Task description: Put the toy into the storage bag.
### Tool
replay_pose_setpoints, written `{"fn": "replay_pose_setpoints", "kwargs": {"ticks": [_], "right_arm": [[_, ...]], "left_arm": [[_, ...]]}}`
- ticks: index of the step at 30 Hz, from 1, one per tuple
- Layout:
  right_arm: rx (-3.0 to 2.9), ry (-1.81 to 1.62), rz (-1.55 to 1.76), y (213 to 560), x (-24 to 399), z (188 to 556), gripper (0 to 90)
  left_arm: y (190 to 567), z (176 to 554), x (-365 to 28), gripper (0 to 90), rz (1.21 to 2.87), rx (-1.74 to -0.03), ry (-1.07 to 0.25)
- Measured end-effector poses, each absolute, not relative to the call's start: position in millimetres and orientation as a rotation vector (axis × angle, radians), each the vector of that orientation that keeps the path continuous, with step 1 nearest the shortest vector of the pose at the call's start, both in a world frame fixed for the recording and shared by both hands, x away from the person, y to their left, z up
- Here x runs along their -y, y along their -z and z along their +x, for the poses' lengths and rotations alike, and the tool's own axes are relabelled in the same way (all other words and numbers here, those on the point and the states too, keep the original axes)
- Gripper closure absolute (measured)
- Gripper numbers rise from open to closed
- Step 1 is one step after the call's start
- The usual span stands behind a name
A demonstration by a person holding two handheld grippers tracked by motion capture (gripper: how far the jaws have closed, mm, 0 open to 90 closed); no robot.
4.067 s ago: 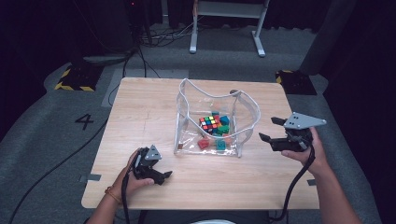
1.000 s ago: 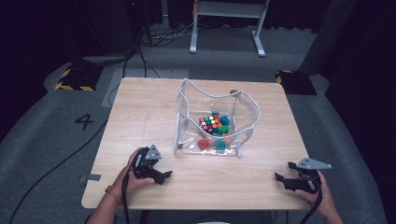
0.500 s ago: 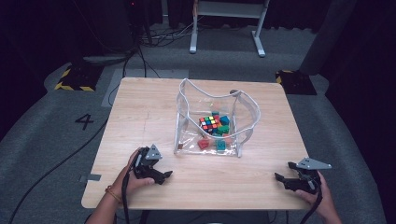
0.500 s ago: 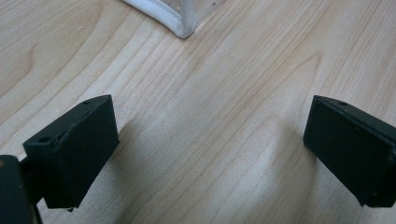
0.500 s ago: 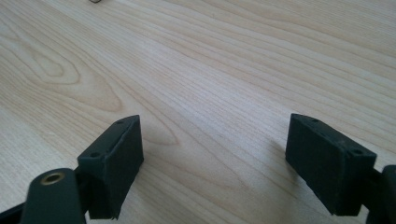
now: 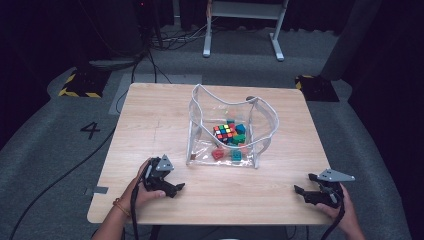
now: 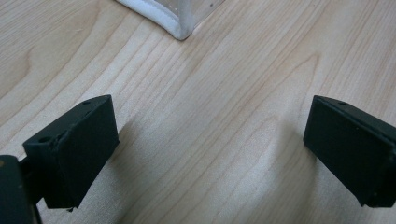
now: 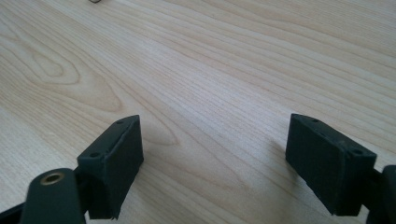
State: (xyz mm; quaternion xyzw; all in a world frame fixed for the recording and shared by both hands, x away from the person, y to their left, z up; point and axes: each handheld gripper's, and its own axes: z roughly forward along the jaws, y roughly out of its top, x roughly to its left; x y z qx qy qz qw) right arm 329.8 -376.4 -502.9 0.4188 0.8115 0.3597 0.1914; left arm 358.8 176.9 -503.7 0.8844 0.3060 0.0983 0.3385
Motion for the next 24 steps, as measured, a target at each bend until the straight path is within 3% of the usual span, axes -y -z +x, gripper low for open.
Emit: {"fn": "replay_pose_setpoints", "kwargs": {"ticks": [24], "right_arm": [[-2.278, -1.014, 1.182, 502.9, 376.2, 329.8, 18.8]], "left_arm": [[503.3, 358.4, -176.6, 3.1, 2.308, -0.806, -0.253]]}}
